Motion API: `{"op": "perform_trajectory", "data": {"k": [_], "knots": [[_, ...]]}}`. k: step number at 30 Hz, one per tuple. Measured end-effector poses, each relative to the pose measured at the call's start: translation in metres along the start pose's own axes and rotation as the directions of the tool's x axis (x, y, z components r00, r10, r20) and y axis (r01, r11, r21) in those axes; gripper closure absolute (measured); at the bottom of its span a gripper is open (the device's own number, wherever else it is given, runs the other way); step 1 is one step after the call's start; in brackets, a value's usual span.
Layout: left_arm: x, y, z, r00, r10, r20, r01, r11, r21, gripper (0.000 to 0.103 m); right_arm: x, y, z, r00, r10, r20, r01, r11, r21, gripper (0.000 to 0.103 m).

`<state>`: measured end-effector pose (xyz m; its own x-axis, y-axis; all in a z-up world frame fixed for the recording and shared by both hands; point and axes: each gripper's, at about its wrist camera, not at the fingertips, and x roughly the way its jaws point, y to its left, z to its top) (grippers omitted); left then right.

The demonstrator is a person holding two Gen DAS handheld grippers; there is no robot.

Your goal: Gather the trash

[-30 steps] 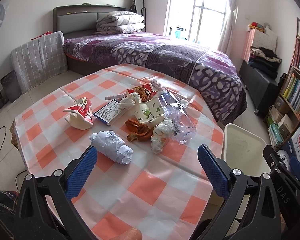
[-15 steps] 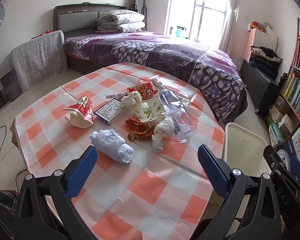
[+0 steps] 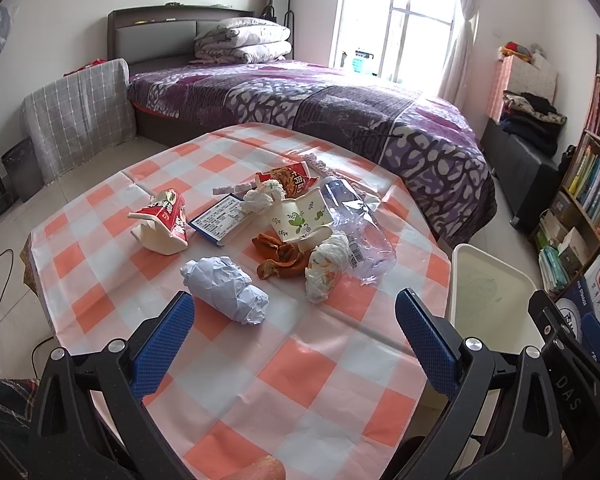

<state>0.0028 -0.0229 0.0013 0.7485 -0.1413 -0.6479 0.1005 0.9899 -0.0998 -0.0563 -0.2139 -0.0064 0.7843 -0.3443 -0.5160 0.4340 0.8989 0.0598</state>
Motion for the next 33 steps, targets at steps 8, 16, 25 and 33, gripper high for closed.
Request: {"op": "perform_trajectory", "data": {"k": [8, 16, 25, 33], "knots": [[0.001, 0.001, 0.001, 1.000, -0.002, -0.010, 0.002, 1.000, -0.008, 0.006, 0.001, 0.001, 0.000, 1.000, 0.000, -0.015, 0.000, 1.000, 0.000, 0.007], [0.030, 0.031, 0.014, 0.986, 0.044, -0.161, -0.059, 0.994, -0.091, 0.006, 0.026, 0.013, 0.015, 0.977, 0.027, -0.211, -0.027, 1.000, 0.004, 0.007], [0.094, 0.101, 0.029, 0.851, -0.139, -0.506, -0.077, 0.920, -0.383, 0.006, 0.070, 0.047, 0.056, 0.908, 0.085, -0.410, -0.120, 0.991, -0.060, 0.007], [0.130, 0.112, 0.025, 0.773, -0.241, -0.587, -0.111, 0.859, -0.500, 0.006, 0.132, 0.059, 0.076, 0.856, 0.132, -0.499, -0.154, 0.988, -0.004, 0.007]]}}
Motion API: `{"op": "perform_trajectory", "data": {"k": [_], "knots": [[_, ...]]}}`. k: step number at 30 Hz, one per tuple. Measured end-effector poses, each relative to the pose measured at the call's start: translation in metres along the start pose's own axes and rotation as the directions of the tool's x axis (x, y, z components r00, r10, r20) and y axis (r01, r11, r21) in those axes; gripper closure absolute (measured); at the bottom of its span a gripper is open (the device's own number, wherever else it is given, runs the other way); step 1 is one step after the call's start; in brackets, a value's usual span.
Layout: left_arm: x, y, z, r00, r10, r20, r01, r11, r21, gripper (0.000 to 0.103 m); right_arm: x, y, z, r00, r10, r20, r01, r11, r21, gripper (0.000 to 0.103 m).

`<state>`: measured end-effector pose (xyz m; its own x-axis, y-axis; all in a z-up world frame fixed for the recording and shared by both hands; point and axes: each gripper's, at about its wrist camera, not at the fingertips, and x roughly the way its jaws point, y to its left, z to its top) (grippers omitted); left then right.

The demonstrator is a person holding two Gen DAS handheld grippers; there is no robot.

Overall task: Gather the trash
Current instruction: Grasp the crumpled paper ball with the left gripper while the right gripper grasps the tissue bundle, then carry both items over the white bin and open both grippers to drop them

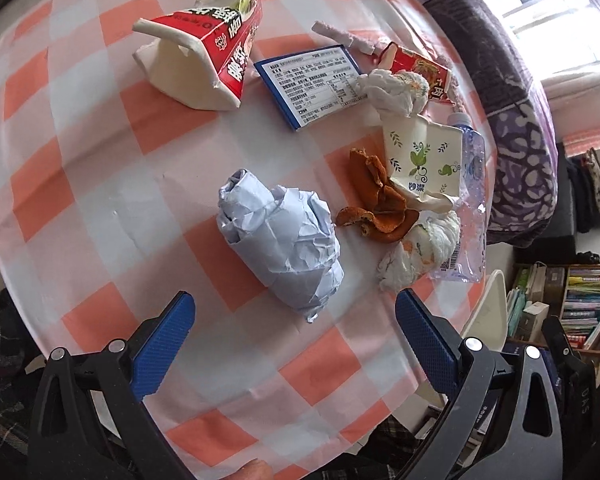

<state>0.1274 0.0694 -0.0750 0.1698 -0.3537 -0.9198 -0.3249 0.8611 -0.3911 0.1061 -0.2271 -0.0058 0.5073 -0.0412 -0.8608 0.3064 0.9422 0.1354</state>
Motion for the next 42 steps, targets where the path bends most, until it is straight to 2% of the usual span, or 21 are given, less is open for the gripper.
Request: {"op": "perform_trajectory", "data": {"k": [4, 7, 10, 12, 15, 19, 25, 27, 30, 33, 34, 35, 39, 42], "knots": [[0.010, 0.004, 0.012, 1.000, -0.001, 0.003, 0.002, 0.998, -0.064, 0.007, 0.026, -0.003, 0.001, 0.995, 0.077, -0.057, -0.073, 0.995, 0.065, 0.007], [0.020, 0.008, 0.017, 1.000, 0.011, -0.003, -0.012, 0.997, -0.082, 0.015, 0.043, 0.002, -0.005, 0.984, 0.119, -0.131, -0.104, 0.988, 0.112, 0.007], [0.022, 0.008, 0.018, 0.999, 0.037, 0.005, -0.037, 0.998, -0.056, 0.022, 0.048, 0.012, -0.008, 0.978, 0.141, -0.153, -0.121, 0.984, 0.132, 0.007], [0.017, 0.003, 0.019, 0.998, 0.049, 0.027, -0.049, 0.999, 0.005, 0.049, 0.050, 0.019, -0.011, 0.973, 0.160, -0.165, -0.138, 0.981, 0.133, 0.007], [0.012, 0.004, 0.019, 0.998, 0.051, 0.030, -0.053, 0.997, 0.056, 0.054, 0.054, 0.034, -0.020, 0.962, 0.194, -0.194, -0.169, 0.976, 0.139, 0.008], [-0.005, 0.011, 0.019, 0.995, 0.067, 0.079, -0.075, 0.993, 0.092, 0.055, 0.066, 0.054, -0.029, 0.944, 0.226, -0.241, -0.191, 0.968, 0.161, 0.016], [-0.033, 0.015, 0.015, 0.980, 0.065, 0.187, -0.092, 0.986, 0.141, 0.055, 0.077, 0.082, -0.034, 0.936, 0.249, -0.249, -0.206, 0.961, 0.185, 0.024], [-0.037, 0.019, 0.017, 0.978, 0.062, 0.201, -0.093, 0.984, 0.149, 0.055, 0.080, 0.089, -0.035, 0.938, 0.241, -0.249, -0.200, 0.964, 0.176, 0.024], [-0.038, 0.023, 0.022, 0.980, 0.057, 0.190, -0.086, 0.985, 0.148, 0.055, 0.089, 0.096, -0.037, 0.941, 0.227, -0.252, -0.186, 0.967, 0.177, 0.031], [-0.033, 0.025, 0.022, 0.984, 0.051, 0.173, -0.075, 0.988, 0.135, 0.055, 0.100, 0.096, -0.038, 0.932, 0.236, -0.276, -0.186, 0.963, 0.196, 0.050], [-0.032, 0.027, 0.022, 0.984, 0.051, 0.169, -0.074, 0.989, 0.130, 0.055, 0.103, 0.096, -0.038, 0.928, 0.239, -0.285, -0.188, 0.962, 0.197, 0.065], [-0.031, 0.027, 0.023, 0.984, 0.053, 0.168, -0.074, 0.989, 0.125, 0.055, 0.106, 0.095, -0.039, 0.927, 0.238, -0.290, -0.184, 0.962, 0.200, 0.073], [-0.032, 0.028, 0.024, 0.983, 0.052, 0.178, -0.073, 0.991, 0.113, 0.055, 0.102, 0.089, -0.038, 0.922, 0.278, -0.271, -0.221, 0.949, 0.224, 0.075], [-0.037, 0.024, 0.024, 0.978, 0.050, 0.203, -0.075, 0.990, 0.119, 0.055, 0.088, 0.091, -0.035, 0.930, 0.286, -0.233, -0.242, 0.950, 0.199, 0.075]]}}
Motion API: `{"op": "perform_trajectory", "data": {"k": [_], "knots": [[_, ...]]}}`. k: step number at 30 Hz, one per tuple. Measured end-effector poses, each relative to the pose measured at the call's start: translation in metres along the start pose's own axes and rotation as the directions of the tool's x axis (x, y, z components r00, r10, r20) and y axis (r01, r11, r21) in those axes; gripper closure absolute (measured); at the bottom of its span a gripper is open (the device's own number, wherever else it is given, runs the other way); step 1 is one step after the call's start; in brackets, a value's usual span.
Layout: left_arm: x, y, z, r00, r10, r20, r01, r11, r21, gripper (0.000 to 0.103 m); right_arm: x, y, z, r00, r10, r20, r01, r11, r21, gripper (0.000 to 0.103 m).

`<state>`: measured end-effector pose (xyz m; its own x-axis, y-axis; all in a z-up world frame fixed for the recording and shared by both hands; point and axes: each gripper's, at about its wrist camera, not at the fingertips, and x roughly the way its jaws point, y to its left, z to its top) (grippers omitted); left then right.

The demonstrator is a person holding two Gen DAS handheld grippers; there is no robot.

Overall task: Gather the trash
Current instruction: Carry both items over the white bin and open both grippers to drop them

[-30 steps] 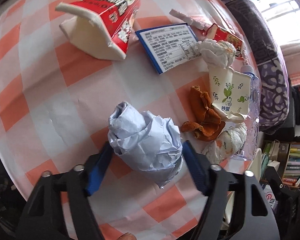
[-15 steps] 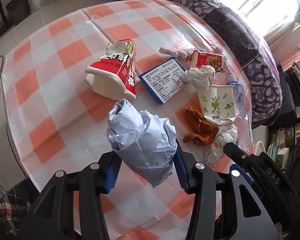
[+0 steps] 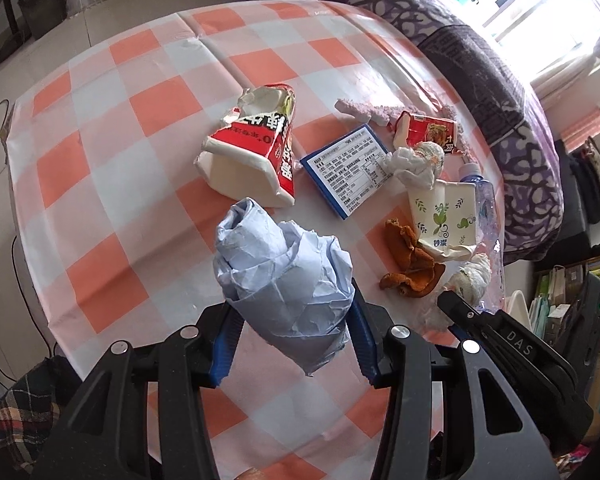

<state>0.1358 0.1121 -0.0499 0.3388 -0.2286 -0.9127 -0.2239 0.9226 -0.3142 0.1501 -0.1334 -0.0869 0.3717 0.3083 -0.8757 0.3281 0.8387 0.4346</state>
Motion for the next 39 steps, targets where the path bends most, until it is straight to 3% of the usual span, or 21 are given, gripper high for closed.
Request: {"op": "perform_trajectory", "data": {"k": [11, 21, 28, 35, 37, 39], "knots": [[-0.026, -0.028, 0.004, 0.991, 0.005, 0.135, -0.015, 0.997, 0.071, 0.055, -0.057, 0.000, 0.005, 0.986, 0.045, 0.158, -0.034, 0.997, -0.068, 0.075], [-0.030, -0.072, -0.003, 0.980, -0.017, 0.199, -0.012, 0.989, 0.145, 0.055, -0.095, -0.035, 0.019, 0.954, -0.024, 0.299, 0.034, 0.999, -0.029, 0.075], [-0.019, -0.105, -0.014, 0.980, -0.049, 0.194, 0.009, 0.979, 0.204, 0.055, -0.117, -0.077, 0.028, 0.931, -0.107, 0.348, 0.086, 0.993, 0.076, 0.075], [-0.008, -0.144, -0.030, 0.981, -0.103, 0.165, 0.054, 0.960, 0.276, 0.055, -0.135, -0.123, 0.035, 0.915, -0.219, 0.337, 0.160, 0.968, 0.193, 0.074], [-0.004, -0.156, -0.035, 0.982, -0.118, 0.149, 0.069, 0.953, 0.295, 0.055, -0.141, -0.136, 0.037, 0.911, -0.244, 0.334, 0.172, 0.958, 0.229, 0.071], [-0.001, -0.169, -0.040, 0.982, -0.134, 0.133, 0.087, 0.946, 0.312, 0.055, -0.149, -0.149, 0.038, 0.905, -0.259, 0.337, 0.172, 0.948, 0.267, 0.059]]}}
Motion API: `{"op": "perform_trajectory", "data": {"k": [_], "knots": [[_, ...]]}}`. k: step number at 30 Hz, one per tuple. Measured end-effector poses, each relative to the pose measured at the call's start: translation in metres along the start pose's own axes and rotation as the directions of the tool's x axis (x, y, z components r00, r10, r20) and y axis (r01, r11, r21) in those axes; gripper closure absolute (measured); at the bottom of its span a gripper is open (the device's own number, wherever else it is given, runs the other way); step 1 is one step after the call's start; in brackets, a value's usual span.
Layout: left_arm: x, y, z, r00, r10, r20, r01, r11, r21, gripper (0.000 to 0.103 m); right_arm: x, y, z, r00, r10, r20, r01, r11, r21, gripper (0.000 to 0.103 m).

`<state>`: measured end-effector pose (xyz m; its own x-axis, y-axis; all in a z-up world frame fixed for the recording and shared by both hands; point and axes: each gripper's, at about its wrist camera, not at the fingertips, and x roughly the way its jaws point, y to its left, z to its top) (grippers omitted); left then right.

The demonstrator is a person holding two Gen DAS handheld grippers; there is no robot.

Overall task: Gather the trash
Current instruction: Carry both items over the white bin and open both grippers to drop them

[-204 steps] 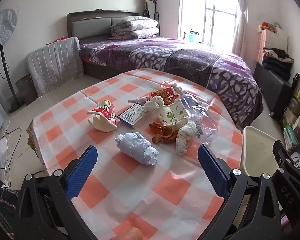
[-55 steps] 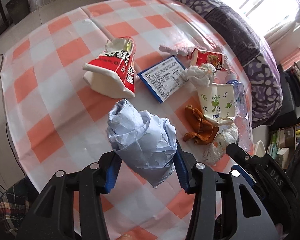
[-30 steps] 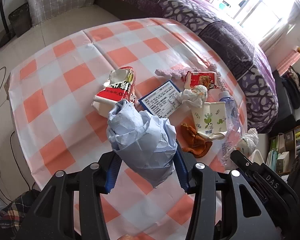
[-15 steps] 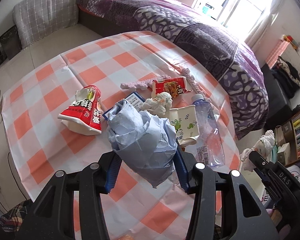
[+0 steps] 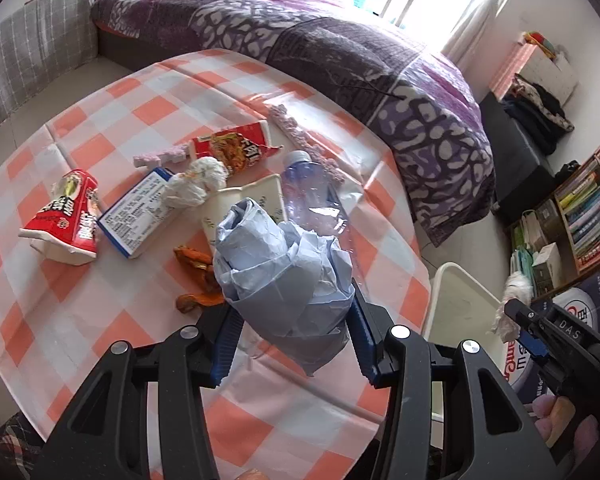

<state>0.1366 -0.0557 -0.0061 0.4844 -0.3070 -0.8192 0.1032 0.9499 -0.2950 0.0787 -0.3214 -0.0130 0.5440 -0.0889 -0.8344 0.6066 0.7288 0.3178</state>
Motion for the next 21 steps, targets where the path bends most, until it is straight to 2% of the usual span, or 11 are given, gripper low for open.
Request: {"op": "perform_trajectory", "data": {"k": [2, 4, 7, 15, 21], "knots": [[0.002, -0.012, -0.002, 1.000, -0.016, -0.004, 0.016, 1.000, 0.018, 0.055, -0.006, -0.013, 0.006, 1.000, -0.013, 0.021, 0.012, 0.999, 0.041, 0.043], [0.004, -0.026, -0.005, 1.000, -0.027, -0.004, 0.027, 0.999, 0.044, 0.055, -0.012, -0.025, 0.012, 0.999, -0.021, 0.041, 0.018, 0.998, 0.066, 0.039], [0.009, -0.046, -0.009, 0.999, -0.042, -0.011, 0.043, 0.996, 0.081, 0.055, -0.018, -0.043, 0.022, 0.998, -0.025, 0.062, 0.019, 0.994, 0.105, 0.029], [0.030, -0.103, -0.025, 0.991, -0.096, -0.093, 0.109, 0.982, 0.154, 0.055, -0.026, -0.081, 0.043, 0.997, -0.022, 0.073, 0.007, 0.981, 0.194, 0.027], [0.046, -0.152, -0.043, 0.980, -0.111, -0.166, 0.153, 0.952, 0.267, 0.054, -0.031, -0.106, 0.059, 0.997, 0.007, 0.077, -0.028, 0.961, 0.274, 0.023]]}}
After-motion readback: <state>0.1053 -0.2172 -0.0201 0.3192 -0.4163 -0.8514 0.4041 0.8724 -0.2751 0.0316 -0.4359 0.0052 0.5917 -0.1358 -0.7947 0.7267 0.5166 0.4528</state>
